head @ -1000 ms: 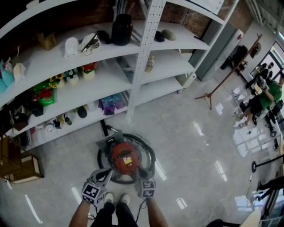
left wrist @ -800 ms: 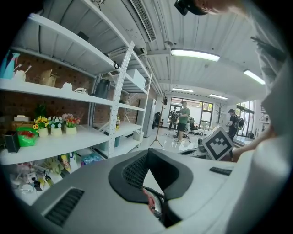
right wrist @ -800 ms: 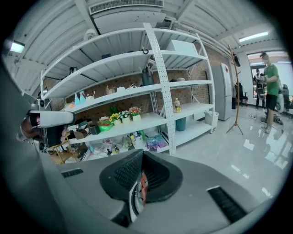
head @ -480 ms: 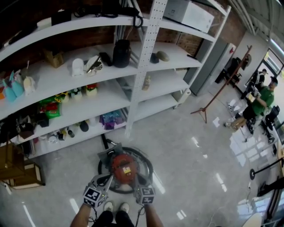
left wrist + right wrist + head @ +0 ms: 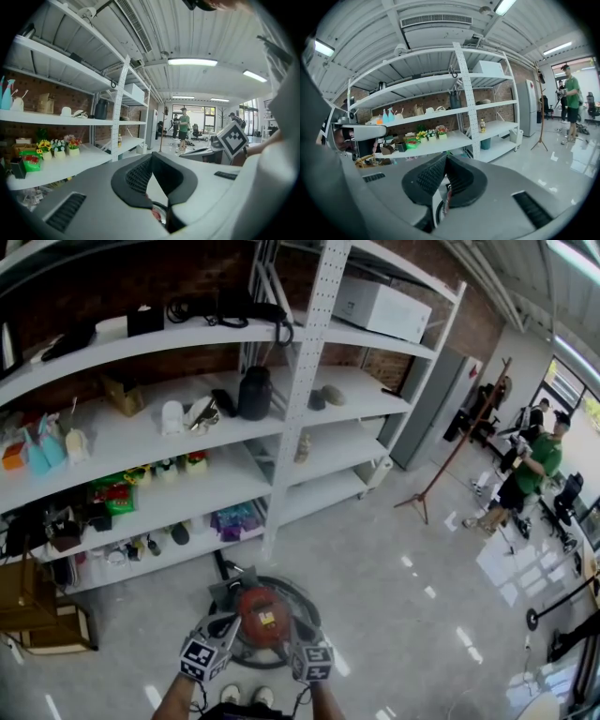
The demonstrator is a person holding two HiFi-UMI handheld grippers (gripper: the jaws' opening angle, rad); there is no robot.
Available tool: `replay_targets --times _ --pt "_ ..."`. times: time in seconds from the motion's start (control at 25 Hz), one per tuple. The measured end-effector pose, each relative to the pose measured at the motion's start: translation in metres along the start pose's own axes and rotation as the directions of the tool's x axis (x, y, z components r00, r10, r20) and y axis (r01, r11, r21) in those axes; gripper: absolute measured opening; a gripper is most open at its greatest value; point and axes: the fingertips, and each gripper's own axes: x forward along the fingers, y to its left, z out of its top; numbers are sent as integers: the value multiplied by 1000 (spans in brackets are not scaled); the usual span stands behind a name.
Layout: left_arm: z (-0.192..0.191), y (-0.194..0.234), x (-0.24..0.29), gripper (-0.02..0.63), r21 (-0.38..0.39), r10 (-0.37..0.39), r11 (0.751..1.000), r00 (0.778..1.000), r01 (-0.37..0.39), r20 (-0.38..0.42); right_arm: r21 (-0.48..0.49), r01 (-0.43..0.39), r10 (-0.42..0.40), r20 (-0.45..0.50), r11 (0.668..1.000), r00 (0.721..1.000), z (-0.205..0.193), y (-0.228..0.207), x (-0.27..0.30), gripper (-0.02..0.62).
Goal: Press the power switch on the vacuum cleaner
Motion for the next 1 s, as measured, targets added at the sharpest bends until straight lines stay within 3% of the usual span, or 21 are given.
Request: replay_targets --times 0.48,1.0 --pt "55 -23 -15 6 66 -8 998 998 3 66 -54 13 -9 74 998 997 48 15 -44 12" --pt "76 -44 -39 6 111 -21 994 993 8 114 -93 5 7 132 996 991 74 38 -91 12"
